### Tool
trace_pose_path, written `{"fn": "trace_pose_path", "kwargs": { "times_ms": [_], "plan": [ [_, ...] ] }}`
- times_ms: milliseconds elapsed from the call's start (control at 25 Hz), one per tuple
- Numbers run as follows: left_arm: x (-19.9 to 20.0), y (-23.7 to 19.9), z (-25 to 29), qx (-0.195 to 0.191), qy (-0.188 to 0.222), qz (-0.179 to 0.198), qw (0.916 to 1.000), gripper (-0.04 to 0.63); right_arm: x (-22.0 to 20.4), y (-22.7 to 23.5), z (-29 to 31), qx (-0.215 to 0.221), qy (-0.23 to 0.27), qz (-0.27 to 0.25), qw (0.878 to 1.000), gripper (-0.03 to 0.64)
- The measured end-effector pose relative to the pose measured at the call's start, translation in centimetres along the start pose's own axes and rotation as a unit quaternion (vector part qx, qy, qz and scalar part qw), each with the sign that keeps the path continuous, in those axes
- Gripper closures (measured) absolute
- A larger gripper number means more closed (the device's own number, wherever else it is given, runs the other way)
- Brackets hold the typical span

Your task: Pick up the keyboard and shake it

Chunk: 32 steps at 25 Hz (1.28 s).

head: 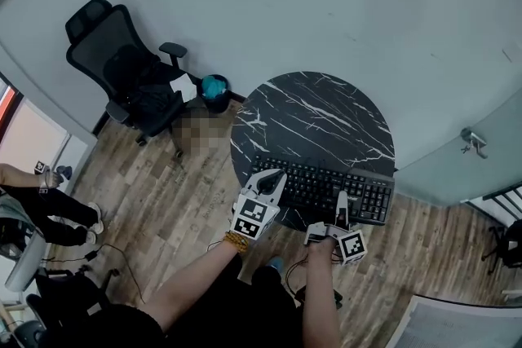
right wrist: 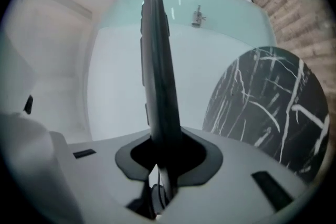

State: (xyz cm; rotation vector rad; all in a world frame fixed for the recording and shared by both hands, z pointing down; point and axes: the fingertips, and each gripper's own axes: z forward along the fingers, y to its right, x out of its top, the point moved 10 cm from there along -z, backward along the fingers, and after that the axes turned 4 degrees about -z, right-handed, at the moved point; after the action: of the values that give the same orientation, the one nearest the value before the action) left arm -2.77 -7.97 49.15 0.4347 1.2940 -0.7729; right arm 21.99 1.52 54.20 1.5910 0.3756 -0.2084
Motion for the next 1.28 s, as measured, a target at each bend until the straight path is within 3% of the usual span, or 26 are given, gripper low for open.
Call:
{"fn": "trace_pose_path", "kwargs": {
  "times_ms": [120,200,280,320,400,520,600,680,760,800,840,880,920,1040,1160,1240,1280],
  "plan": [
    [0.7,-0.5,0.0,0.000,0.010,-0.004,0.9999,0.563,4.5,-3.8,1.9,0.021,0.003,-0.128,0.992,0.534],
    [1.3,-0.7,0.0,0.002,0.021,-0.007,0.9997,0.563,7.2,-6.8,3.0,0.025,0.004,-0.232,0.972,0.534],
    [1.5,-0.8,0.2,0.001,0.027,-0.012,0.9996,0.563,9.0,-9.5,3.8,0.022,-0.002,-0.351,0.936,0.535],
    [1.5,-0.9,0.2,0.000,0.030,-0.014,0.9995,0.563,9.4,-10.8,4.1,0.018,-0.008,-0.416,0.909,0.535],
    [1.6,-1.2,0.2,-0.001,0.037,-0.018,0.9992,0.563,9.0,-12.8,4.8,0.004,-0.021,-0.550,0.835,0.535],
    [1.3,-2.0,0.2,0.000,0.041,-0.021,0.9989,0.563,6.0,-14.5,5.7,-0.022,-0.041,-0.723,0.690,0.535],
    [0.9,-2.6,0.1,0.003,0.043,-0.023,0.9988,0.563,3.4,-14.3,6.0,-0.038,-0.056,-0.804,0.591,0.535],
    [0.1,-3.2,-0.2,0.009,0.046,-0.029,0.9985,0.563,0.5,-12.9,6.1,-0.050,-0.075,-0.861,0.501,0.535],
    [-1.0,-4.0,-0.6,0.019,0.048,-0.037,0.9980,0.563,-2.6,-10.7,6.1,-0.051,-0.101,-0.898,0.425,0.535],
    [-1.6,-4.4,-0.9,0.024,0.047,-0.042,0.9977,0.563,-4.0,-9.5,6.0,-0.048,-0.118,-0.909,0.396,0.535],
    [-2.2,-4.8,-1.2,0.029,0.047,-0.045,0.9975,0.563,-5.4,-8.4,6.0,-0.043,-0.136,-0.916,0.374,0.535],
    [-2.8,-5.1,-1.5,0.033,0.047,-0.048,0.9972,0.563,-6.6,-7.3,5.9,-0.038,-0.154,-0.919,0.360,0.535],
    [-3.4,-5.5,-1.8,0.036,0.045,-0.051,0.9971,0.563,-7.7,-6.4,5.8,-0.034,-0.170,-0.919,0.353,0.535],
    [-5.1,-6.7,-2.6,0.046,0.031,-0.057,0.9969,0.563,-10.0,-4.9,5.6,-0.018,-0.206,-0.910,0.359,0.532],
    [-5.5,-7.4,-3.3,0.054,0.025,-0.063,0.9962,0.563,-11.1,-4.9,5.5,-0.014,-0.222,-0.897,0.381,0.528],
    [-5.1,-7.5,-3.5,0.053,0.027,-0.059,0.9965,0.563,-10.9,-5.9,5.5,-0.023,-0.221,-0.884,0.412,0.529],
    [-4.7,-7.4,-3.6,0.051,0.030,-0.057,0.9966,0.563,-10.4,-6.7,5.5,-0.029,-0.216,-0.875,0.433,0.529]
  ]
}}
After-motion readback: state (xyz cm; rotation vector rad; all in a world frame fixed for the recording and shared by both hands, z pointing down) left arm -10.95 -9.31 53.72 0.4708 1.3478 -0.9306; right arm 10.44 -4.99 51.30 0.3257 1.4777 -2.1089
